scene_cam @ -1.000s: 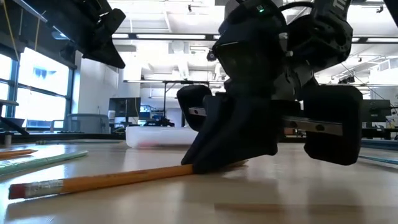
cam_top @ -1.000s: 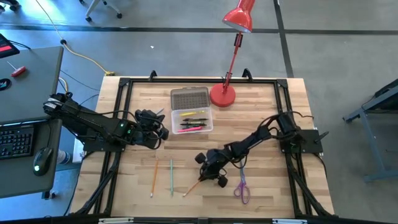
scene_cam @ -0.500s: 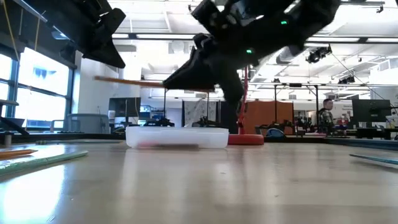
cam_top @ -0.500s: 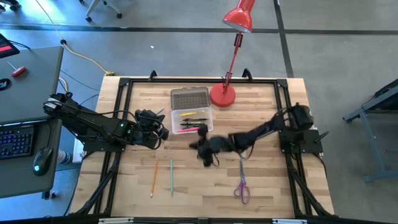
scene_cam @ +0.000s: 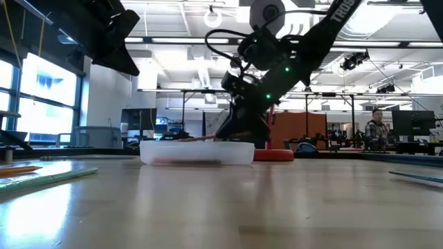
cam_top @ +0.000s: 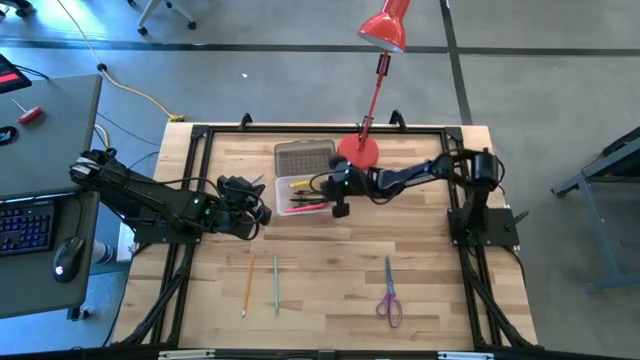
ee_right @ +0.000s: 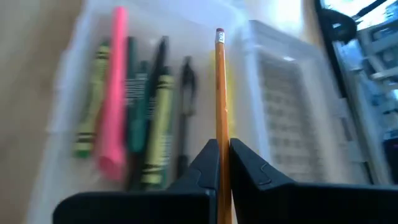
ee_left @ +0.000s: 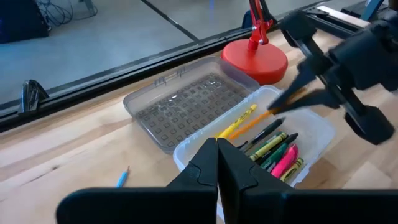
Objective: Pick & place school supplies into a supply box
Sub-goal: Put the right orange pencil into the black supply box, then put the blue pencil into the black supply box
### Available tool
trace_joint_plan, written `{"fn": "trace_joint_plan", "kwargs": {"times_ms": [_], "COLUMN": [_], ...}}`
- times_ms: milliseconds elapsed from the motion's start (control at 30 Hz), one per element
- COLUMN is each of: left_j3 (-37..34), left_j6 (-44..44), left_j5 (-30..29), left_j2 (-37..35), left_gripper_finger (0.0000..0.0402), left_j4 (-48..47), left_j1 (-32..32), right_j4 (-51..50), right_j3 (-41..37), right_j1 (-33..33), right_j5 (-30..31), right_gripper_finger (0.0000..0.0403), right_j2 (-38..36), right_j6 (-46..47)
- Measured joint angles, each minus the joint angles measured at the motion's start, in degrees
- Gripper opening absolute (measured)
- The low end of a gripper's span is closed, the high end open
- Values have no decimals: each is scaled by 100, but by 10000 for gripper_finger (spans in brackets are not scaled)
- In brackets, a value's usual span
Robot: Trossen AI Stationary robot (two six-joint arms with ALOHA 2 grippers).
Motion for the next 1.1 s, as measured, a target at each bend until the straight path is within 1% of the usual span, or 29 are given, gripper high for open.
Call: {"fn": "trace_joint_plan", "kwargs": {"times_ms": [100,333,467,633,833,967,1100], "left_j3": [0,0,0,0,0,-2,-2], "left_j6": [0,0,0,-19,-256,-492,-485], "left_j5": [-75,-159,-160,216,283,712,735], "left_j2": [-2,-1,-2,-2,-1,0,39], "left_gripper_finger": [31,31,31,31,31,31,31], "left_j4": [1,2,0,-7,-15,-33,-253], "left_j1": [2,0,2,1,2,1,7], "right_j4": [179,160,232,553,916,934,989], "right_j3": [1,3,4,4,4,4,4], "right_j1": [-79,-102,-58,-34,-37,-34,14], "right_j5": [-138,-593,-655,-679,-675,-677,-673], "right_gripper_finger": [2,2,4,17,30,37,45], "right_j2": [16,207,295,295,295,294,293], "right_j6": [-209,-227,-229,-252,-230,-224,-217]}}
